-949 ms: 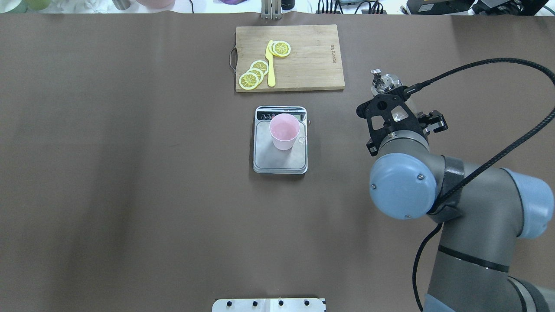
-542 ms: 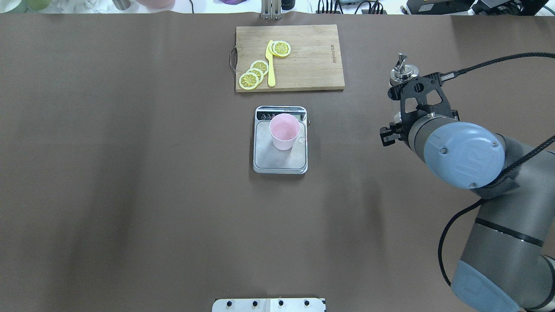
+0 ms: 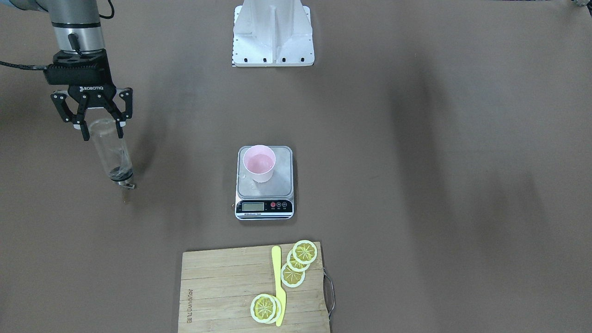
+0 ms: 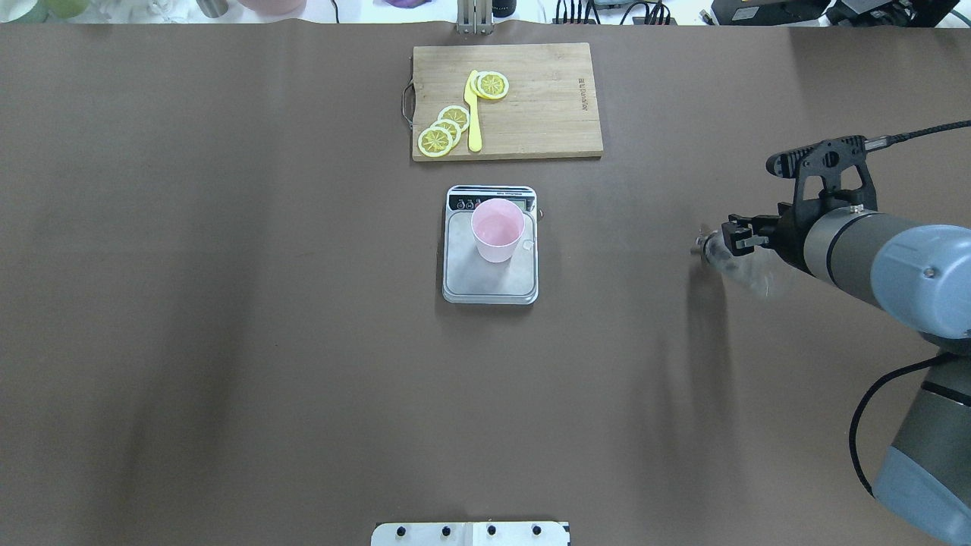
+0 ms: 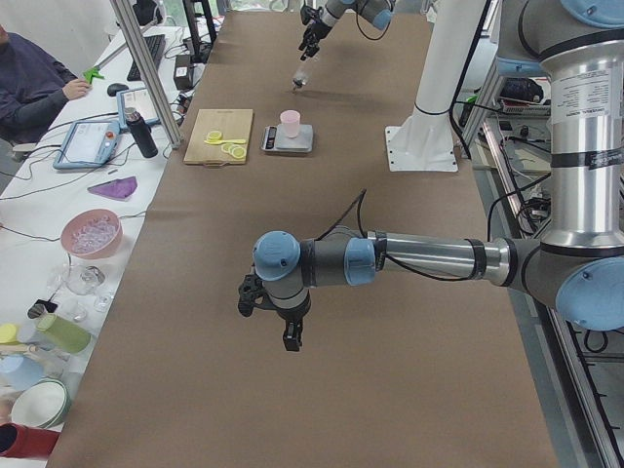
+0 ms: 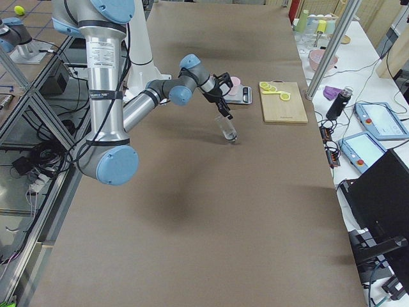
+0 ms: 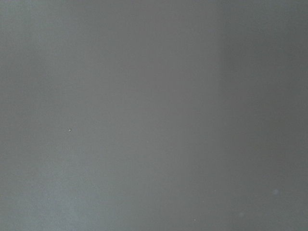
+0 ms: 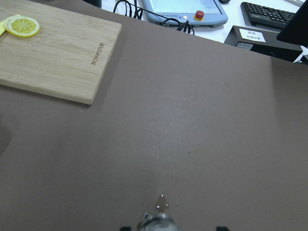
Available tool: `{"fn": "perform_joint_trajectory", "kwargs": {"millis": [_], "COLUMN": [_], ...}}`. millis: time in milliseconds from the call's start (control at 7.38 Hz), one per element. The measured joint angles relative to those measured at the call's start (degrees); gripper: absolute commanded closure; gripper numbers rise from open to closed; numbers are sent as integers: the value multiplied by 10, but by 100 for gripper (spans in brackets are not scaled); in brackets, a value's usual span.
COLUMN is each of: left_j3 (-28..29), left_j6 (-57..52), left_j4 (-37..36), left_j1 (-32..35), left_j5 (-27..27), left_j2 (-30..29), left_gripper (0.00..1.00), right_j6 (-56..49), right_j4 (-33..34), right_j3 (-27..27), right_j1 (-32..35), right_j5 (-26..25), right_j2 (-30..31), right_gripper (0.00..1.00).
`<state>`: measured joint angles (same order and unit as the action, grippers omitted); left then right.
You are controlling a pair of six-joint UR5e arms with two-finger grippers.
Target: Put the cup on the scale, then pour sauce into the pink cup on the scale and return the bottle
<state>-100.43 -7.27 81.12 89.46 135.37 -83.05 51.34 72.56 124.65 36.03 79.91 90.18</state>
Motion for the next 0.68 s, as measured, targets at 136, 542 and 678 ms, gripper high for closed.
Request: {"fn": "perform_joint_trajectory", "kwargs": {"millis": [136, 542, 678], "left_j3": [-7, -19, -20], "left_j6": [1, 5, 5], "left_j4": [0, -2, -2], "left_j1": [0, 0, 0], "left_j5": [0, -5, -5], "left_j2": [4, 7, 6], "left_gripper": [2, 2, 2], "right_j6": [-1, 1, 0], "right_j4": [-23, -57, -57], "right_j3": [-1, -22, -30], "right_j1": [16, 32, 32], "right_j5": [4, 21, 47], "right_j2": [7, 9, 9], "right_gripper": [100, 80, 1]}}
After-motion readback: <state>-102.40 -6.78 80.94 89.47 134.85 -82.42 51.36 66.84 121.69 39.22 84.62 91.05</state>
